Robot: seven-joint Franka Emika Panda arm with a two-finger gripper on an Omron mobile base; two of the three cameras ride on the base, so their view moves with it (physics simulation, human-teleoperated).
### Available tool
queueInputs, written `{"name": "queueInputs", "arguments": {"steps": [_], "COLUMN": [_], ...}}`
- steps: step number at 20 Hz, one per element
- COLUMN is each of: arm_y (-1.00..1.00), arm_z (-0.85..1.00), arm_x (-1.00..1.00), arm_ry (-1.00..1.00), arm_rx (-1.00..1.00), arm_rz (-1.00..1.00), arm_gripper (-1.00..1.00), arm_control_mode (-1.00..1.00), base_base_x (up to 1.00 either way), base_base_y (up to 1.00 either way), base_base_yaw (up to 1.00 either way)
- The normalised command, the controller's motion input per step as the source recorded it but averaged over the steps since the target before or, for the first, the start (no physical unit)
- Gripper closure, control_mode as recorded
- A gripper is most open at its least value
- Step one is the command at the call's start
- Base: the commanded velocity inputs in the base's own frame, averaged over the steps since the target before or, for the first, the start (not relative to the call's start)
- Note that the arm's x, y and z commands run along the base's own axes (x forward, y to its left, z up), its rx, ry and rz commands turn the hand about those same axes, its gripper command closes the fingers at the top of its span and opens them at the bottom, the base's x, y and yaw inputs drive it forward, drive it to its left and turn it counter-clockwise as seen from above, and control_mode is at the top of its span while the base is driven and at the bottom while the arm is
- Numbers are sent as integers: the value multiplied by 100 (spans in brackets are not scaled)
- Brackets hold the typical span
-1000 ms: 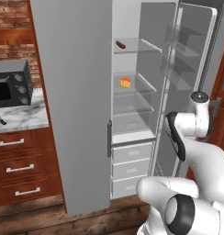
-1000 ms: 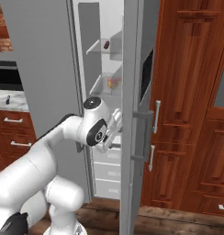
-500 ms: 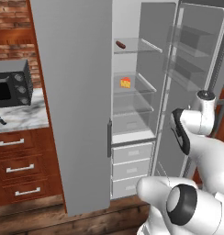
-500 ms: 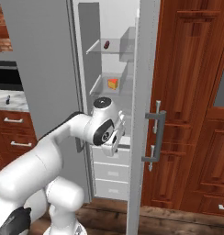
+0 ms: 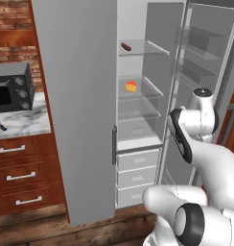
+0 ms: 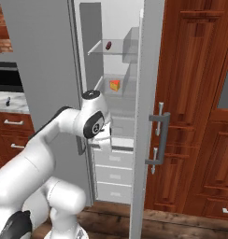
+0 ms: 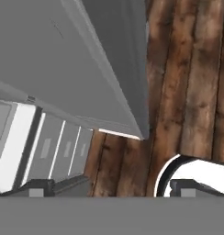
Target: Retrieve the sausage and cheese from the fridge and place them on the cutting board on the counter.
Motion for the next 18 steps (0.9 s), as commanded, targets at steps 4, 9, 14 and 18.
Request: {"name": "queueInputs", "arguments": {"steps": [4,9,14,18], "arm_y": [44,47,55,56], "arm_z": [-3,-4,-10,-8], "arm_x": [-16,0,15,15], "arm_ry": [0,0,2,2], "arm_rx": [-32,-31,-29,-25], "arm_rz": [69,54,36,37], "arm_gripper": [-100,-100,-100,-100], "arm_control_mode": [-100,-100,-100,-100], "base_base_x": [0,0,0,0], "base_base_y": [0,0,0,0], "base_base_yaw": [0,0,0,0]}}
